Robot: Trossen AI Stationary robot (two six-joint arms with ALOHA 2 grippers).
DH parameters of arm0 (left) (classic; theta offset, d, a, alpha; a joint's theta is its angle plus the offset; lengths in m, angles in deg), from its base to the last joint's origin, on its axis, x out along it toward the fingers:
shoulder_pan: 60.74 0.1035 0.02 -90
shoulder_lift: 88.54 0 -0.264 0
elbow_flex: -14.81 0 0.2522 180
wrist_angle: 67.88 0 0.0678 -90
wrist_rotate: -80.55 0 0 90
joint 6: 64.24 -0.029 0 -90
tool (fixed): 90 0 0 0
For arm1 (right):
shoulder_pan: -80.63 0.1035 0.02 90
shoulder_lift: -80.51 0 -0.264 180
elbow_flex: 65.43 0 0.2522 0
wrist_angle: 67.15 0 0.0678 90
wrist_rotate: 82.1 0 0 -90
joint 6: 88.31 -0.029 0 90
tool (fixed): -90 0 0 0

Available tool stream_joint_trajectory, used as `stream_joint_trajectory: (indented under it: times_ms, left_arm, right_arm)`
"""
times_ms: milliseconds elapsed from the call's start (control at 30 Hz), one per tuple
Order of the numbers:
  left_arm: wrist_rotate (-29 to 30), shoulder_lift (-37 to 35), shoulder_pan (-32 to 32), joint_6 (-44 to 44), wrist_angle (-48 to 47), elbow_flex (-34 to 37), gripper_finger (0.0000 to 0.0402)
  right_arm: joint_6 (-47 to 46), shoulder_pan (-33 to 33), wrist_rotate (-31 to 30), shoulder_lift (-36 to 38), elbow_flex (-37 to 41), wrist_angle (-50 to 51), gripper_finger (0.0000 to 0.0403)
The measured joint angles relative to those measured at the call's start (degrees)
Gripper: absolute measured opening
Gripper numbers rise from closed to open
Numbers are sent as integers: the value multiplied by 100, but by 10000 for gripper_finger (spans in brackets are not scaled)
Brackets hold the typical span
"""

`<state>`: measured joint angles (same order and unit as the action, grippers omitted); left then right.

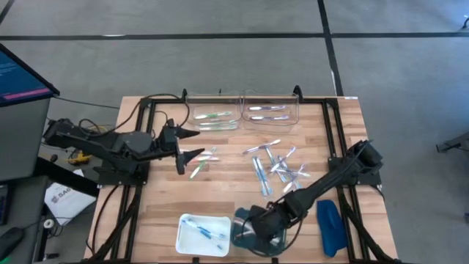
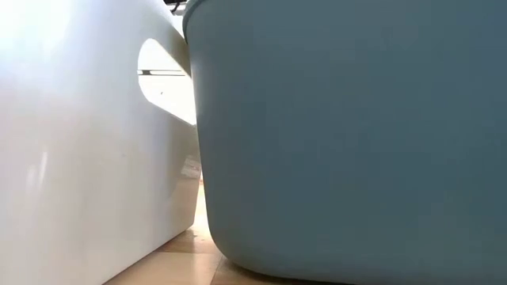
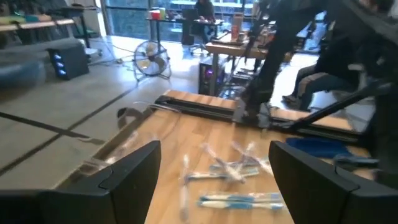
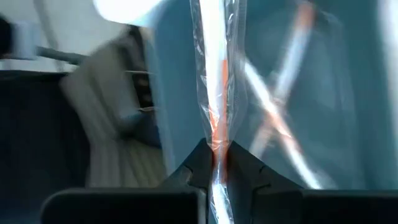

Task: Pick & Place Toothbrushes
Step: Put the orange toothbrush into the green bin

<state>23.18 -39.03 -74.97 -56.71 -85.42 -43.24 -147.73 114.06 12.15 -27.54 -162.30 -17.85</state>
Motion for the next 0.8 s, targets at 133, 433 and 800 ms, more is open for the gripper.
stream_joint_trajectory:
  times_ms: [133,433,800]
  left_arm:
    - [-229,113,-86,192,27,-4,292]
    - [-457,-30,-322,164,-57,6,292]
    - [-446,-105,-379,187,-5,4,292]
  right_arm:
    - [-314,55,-65,-110,-103,157,21]
    - [-922,7,21,-65,-107,645,21]
    - [-922,-46,182,-65,-107,610,22]
